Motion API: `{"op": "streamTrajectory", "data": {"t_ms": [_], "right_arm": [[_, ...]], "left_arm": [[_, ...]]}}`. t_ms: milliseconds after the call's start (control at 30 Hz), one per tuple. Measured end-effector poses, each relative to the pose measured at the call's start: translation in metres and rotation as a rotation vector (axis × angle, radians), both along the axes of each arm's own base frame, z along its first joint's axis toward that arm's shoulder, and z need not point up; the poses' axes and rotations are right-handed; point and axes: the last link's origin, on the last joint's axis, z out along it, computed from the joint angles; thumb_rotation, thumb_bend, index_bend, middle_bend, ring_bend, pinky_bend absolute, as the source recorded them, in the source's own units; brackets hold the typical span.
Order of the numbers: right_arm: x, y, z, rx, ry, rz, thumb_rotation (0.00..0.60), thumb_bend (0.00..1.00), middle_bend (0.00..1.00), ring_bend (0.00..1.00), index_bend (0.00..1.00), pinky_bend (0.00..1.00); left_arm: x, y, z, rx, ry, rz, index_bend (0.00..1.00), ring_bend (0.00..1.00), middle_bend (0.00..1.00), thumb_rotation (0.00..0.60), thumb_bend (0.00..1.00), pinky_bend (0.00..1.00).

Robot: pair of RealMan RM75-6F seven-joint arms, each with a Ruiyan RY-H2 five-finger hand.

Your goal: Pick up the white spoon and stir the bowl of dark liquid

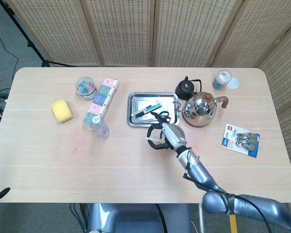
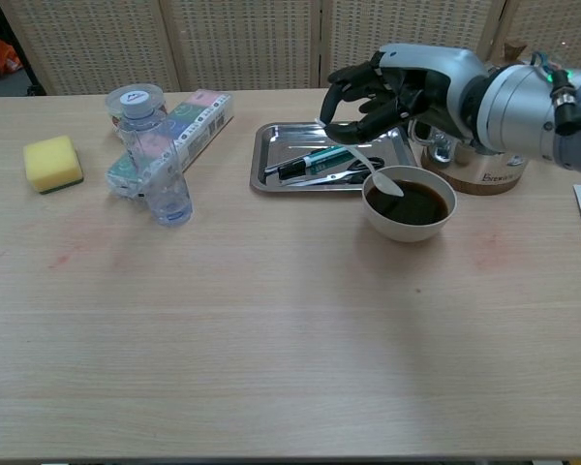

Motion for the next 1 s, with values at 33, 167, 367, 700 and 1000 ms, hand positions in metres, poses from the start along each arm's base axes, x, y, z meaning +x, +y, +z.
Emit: {"op": "streamTrajectory", "data": {"t_ms": [33, 167, 367, 700, 1000], "right_arm": [[0.0, -0.002, -0.002, -0.002, 0.001, -0.003, 0.6, 0.6, 0.0, 0.0, 0.57, 0.0], [0.0, -0.012, -0.008, -0.009, 0.012, -0.015, 0.6, 0.61, 0.0, 0.0, 0.57, 0.0], [-0.008, -0.023, -0.012, -0.024, 0.048, -0.028, 0.6, 0.61, 0.0, 0.0, 0.58, 0.0], [-0.026, -0.03, -0.018, -0.017, 0.044, -0.087, 0.6, 0.62, 0.0, 0.0, 0.58, 0.0], [-0.035, -0.033, -0.028, -0.004, 0.038, -0.113, 0.6, 0.62, 0.0, 0.0, 0.58, 0.0]], "left_arm": [[0.0, 0.0, 0.0, 0.001, 0.0, 0.002, 0.0, 0.0, 0.0, 0.6, 0.01, 0.0], [-0.001, 0.001, 0.001, 0.004, -0.003, 0.006, 0.0, 0.0, 0.0, 0.6, 0.01, 0.0], [-0.002, 0.003, 0.0, -0.002, -0.001, 0.014, 0.0, 0.0, 0.0, 0.6, 0.01, 0.0], [-0.001, 0.005, -0.003, -0.007, 0.01, 0.017, 0.0, 0.0, 0.0, 0.6, 0.01, 0.0], [-0.001, 0.008, -0.005, -0.015, 0.015, 0.027, 0.0, 0.0, 0.0, 0.6, 0.01, 0.0]]}}
